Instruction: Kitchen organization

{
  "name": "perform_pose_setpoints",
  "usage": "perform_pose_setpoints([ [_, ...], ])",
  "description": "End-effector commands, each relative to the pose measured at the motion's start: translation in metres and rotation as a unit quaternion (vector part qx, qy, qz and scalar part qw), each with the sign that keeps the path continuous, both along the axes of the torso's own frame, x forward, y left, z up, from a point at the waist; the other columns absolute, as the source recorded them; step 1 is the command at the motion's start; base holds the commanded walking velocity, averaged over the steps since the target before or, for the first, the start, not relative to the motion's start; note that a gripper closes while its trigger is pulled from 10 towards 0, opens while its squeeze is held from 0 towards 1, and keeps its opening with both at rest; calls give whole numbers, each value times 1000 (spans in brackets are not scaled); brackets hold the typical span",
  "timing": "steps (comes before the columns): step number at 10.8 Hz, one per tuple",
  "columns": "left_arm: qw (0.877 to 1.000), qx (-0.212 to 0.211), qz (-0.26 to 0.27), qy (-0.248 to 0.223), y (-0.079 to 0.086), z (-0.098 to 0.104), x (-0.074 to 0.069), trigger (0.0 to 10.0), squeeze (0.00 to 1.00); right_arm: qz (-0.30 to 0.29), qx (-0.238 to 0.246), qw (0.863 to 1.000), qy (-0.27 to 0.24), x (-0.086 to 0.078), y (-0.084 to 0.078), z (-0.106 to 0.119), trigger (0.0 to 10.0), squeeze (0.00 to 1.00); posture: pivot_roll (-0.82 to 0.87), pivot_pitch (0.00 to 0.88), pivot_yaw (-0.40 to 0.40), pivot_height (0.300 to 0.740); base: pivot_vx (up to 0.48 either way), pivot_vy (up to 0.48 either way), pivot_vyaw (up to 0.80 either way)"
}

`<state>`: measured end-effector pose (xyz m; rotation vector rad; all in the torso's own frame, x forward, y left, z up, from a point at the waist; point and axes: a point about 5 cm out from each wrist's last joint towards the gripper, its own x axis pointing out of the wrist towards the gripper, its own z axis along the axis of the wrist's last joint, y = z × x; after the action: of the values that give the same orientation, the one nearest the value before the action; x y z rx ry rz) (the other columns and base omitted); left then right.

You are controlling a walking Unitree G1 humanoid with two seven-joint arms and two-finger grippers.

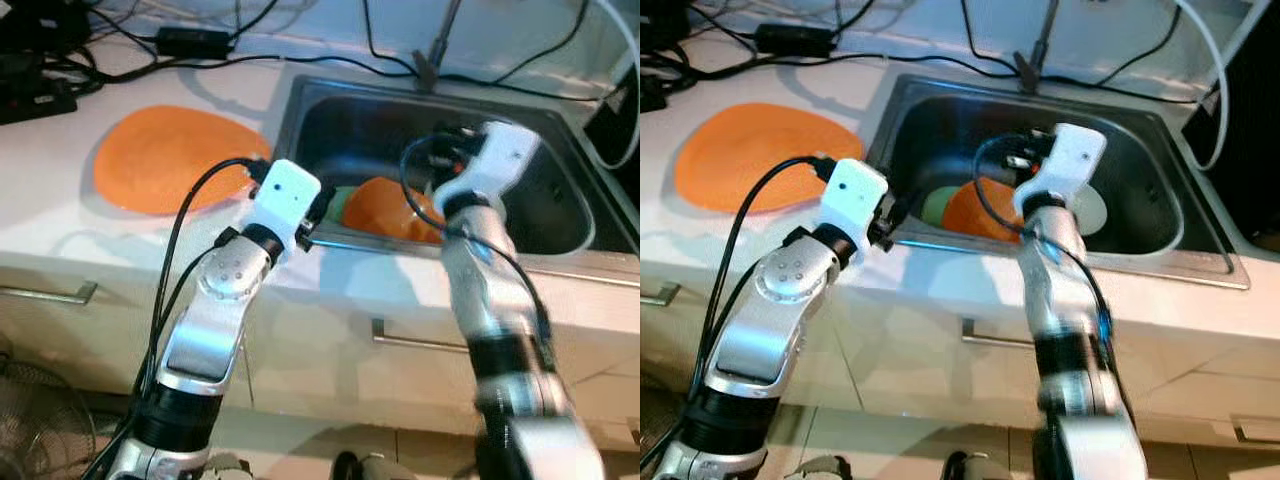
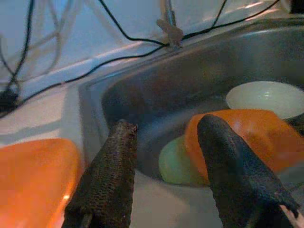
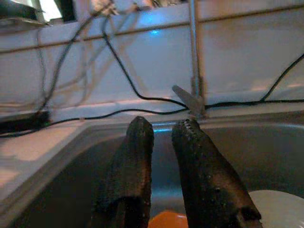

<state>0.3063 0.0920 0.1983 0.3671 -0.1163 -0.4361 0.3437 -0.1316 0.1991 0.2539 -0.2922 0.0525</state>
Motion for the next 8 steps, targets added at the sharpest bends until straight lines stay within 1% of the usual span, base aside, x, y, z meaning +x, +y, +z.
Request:
perform_pose_setpoints([
  [1,1000,10,1,-10,-2,-1,1,10000,0,8,-2,1000,6,-12,1,0,10000,0,-13,103,-110,740,0,0,0],
  [2,1000,19,9,-23,3,0,2,10000,0,14,1,1000,16,-24,2,-5,10000,0,-29,102,-101,740,0,0,0],
  [3,999,27,15,-34,5,0,2,10000,0,14,1,999,29,-29,2,-12,10000,0,-29,102,-101,740,0,0,0],
  [4,997,57,22,-52,11,2,2,10000,0,13,1,998,61,-35,2,-27,10000,0,-27,102,-98,740,0,0,0],
  [5,994,87,20,-67,15,4,1,10000,0,13,3,997,75,-38,3,-31,10000,0,-18,103,-95,740,0,0,0],
  [6,988,129,23,-82,21,6,-1,10000,0,13,10,996,88,-38,6,-35,10000,0,-10,107,-94,740,0,0,0],
  [7,984,156,25,-87,29,6,-3,10000,1000,15,17,995,96,-39,9,-38,10000,0,-10,107,-94,740,0,0,0],
  [8,969,225,39,-98,44,8,-5,10000,1000,20,22,995,100,-39,14,-40,10000,0,-3,110,-92,740,0,0,0],
])
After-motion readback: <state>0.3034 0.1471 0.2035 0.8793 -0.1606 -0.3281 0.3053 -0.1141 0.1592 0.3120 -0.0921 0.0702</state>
